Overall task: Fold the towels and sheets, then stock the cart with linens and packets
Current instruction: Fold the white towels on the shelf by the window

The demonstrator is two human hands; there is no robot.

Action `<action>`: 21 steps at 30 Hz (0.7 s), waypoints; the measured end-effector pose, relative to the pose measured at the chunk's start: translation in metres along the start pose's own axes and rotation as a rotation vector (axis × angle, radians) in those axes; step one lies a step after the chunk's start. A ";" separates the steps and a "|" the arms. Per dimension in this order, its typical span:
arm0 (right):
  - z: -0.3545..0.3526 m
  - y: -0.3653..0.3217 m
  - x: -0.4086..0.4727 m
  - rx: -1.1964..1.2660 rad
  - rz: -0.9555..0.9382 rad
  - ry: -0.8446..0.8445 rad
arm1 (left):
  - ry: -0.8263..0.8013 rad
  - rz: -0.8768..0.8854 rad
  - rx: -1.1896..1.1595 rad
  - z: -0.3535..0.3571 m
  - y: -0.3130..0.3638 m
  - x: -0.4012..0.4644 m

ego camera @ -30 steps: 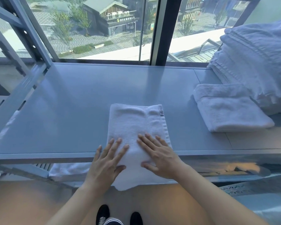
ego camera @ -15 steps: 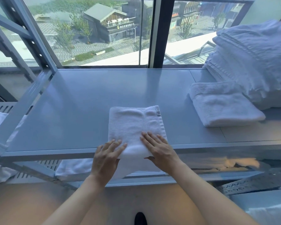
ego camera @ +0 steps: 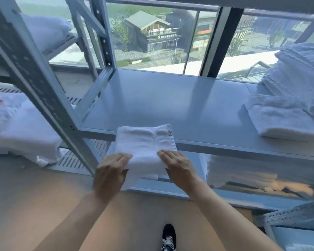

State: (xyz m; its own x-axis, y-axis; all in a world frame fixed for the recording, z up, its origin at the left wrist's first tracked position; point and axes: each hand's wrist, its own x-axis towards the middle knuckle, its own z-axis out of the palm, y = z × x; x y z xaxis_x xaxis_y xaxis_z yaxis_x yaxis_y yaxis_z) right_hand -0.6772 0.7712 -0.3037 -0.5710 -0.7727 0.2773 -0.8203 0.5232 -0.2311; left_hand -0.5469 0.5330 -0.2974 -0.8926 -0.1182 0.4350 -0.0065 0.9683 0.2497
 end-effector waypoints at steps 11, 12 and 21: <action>-0.006 -0.090 -0.014 -0.018 0.025 0.007 | 0.070 -0.083 -0.018 -0.064 -0.022 -0.074; -0.010 -0.086 -0.018 -0.024 0.043 0.006 | 0.071 -0.073 -0.030 -0.062 -0.017 -0.071; -0.043 -0.003 -0.058 -0.055 0.233 0.090 | -0.014 0.034 -0.137 0.002 0.039 0.002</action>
State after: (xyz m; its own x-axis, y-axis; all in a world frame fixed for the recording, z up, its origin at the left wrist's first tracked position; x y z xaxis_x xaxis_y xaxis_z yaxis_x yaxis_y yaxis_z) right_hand -0.6435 0.8298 -0.2792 -0.7437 -0.5951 0.3046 -0.6652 0.7043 -0.2479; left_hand -0.5497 0.5711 -0.2885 -0.8974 -0.0823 0.4334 0.0840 0.9326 0.3510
